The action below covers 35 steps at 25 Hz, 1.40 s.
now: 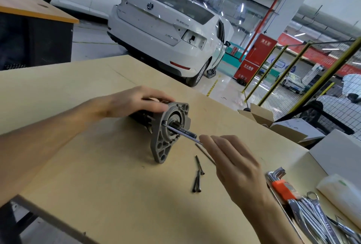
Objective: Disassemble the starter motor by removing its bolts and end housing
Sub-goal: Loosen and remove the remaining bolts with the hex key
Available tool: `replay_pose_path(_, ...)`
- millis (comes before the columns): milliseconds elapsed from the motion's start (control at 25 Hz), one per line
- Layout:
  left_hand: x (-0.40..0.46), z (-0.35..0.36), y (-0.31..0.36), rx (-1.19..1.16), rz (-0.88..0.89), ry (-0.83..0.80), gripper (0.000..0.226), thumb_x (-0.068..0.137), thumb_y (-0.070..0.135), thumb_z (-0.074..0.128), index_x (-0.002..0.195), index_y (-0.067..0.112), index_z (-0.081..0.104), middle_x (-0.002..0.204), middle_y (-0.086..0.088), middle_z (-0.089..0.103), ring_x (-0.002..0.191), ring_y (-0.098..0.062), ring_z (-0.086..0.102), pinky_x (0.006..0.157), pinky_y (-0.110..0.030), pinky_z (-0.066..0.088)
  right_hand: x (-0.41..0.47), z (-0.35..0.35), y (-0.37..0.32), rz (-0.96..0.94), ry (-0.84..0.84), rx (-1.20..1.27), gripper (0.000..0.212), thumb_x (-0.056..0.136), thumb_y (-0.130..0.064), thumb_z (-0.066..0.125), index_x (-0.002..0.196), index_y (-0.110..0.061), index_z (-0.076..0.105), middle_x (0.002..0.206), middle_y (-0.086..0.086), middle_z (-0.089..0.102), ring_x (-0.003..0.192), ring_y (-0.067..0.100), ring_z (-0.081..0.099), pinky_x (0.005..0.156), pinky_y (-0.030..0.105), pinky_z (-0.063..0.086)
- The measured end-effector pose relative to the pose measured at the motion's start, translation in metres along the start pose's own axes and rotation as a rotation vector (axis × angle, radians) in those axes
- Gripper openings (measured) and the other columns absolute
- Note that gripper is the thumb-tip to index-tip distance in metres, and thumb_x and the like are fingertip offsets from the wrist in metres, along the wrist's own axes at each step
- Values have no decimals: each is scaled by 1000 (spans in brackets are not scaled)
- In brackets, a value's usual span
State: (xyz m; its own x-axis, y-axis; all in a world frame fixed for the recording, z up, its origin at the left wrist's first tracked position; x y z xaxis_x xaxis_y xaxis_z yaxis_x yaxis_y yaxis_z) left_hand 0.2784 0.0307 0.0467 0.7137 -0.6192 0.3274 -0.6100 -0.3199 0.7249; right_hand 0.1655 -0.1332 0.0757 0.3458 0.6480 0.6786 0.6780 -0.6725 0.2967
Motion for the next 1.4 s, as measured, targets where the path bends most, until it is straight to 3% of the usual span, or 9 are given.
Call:
replay_pose_path(160, -1, -4, 30, 383, 255, 234, 52, 87, 59, 57, 134, 37, 59, 135, 4, 55, 125, -5, 48, 105, -23, 38, -4, 6, 13, 86, 29, 29, 20, 93, -6, 63, 111, -4, 70, 92, -1, 67, 76, 23, 58, 67, 27, 45)
replay_pose_path(360, -8, 25, 52, 626, 519, 319, 24, 93, 29, 62, 93, 9, 76, 120, -11, 68, 126, -29, 56, 98, -49, 50, 1, 7, 21, 278, 62, 221, 18, 96, -27, 60, 101, -15, 73, 80, -5, 66, 69, 16, 59, 63, 28, 47)
replay_pose_path(480, -8, 25, 52, 632, 538, 329, 22, 93, 26, 64, 90, 7, 75, 118, -12, 68, 126, -31, 57, 97, -50, 52, -15, 31, 43, 836, -36, 683, 40, 92, -57, 52, 71, -26, 66, 59, -5, 57, 54, 12, 52, 50, 25, 41)
replay_pose_path(560, -10, 25, 51, 652, 560, 340, 24, 93, 29, 63, 90, 9, 75, 119, -12, 68, 127, -30, 57, 96, -50, 53, -34, 58, 41, 1206, -154, 1107, 43, 81, -56, 59, 57, -21, 53, 51, -3, 38, 46, 15, 35, 42, 22, 30)
replay_pose_path(640, -8, 23, 46, 619, 544, 352, 25, 93, 31, 63, 90, 11, 76, 121, -10, 67, 127, -28, 56, 96, -49, 53, -39, 68, 29, 1351, -156, 1458, 36, 74, -45, 67, 58, -18, 49, 56, -3, 29, 44, 11, 27, 38, 19, 22)
replay_pose_path(760, -5, 18, 36, 454, 470, 338, 26, 89, 40, 67, 96, 16, 73, 127, -3, 64, 127, -20, 56, 99, -45, 50, -32, 69, 19, 1340, -81, 1713, 33, 78, -37, 70, 63, -16, 49, 59, -4, 27, 43, 6, 25, 36, 17, 21)
replay_pose_path(880, 1, 5, -4, 321, 132, 270, 86, 66, 78, 69, 136, 36, 44, 139, 12, 51, 126, -11, 51, 108, -37, 43, -25, 62, 17, 1276, -18, 1684, 35, 80, -37, 67, 68, -12, 46, 57, -3, 29, 43, 6, 27, 37, 16, 24)
replay_pose_path(960, 3, 1, -22, 423, 23, 235, 110, 54, 93, 60, 143, 33, 38, 136, 9, 52, 123, -14, 49, 110, -39, 37, -22, 57, 16, 1222, -43, 1602, 36, 81, -39, 64, 72, -10, 46, 56, -2, 34, 43, 8, 31, 39, 16, 26)
replay_pose_path(1400, 3, 5, -18, 413, 60, 239, 81, 63, 64, 61, 132, 23, 47, 117, 2, 58, 109, -22, 53, 103, -46, 35, 6, 26, 9, 789, -255, 775, 36, 97, -41, 50, 71, -15, 52, 45, -9, 39, 42, 9, 32, 43, 17, 28)
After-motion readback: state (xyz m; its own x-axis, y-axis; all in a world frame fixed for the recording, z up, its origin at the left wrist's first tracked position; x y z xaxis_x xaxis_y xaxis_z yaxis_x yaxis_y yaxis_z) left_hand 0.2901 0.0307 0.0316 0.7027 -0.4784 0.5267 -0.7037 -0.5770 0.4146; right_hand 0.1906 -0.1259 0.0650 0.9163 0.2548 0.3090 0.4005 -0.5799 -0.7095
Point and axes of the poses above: each hand's wrist, its own x-axis towards the middle knuckle, its own z-axis out of the palm, y = z × x, the point moved 9 cm from there along x, towards the middle knuckle
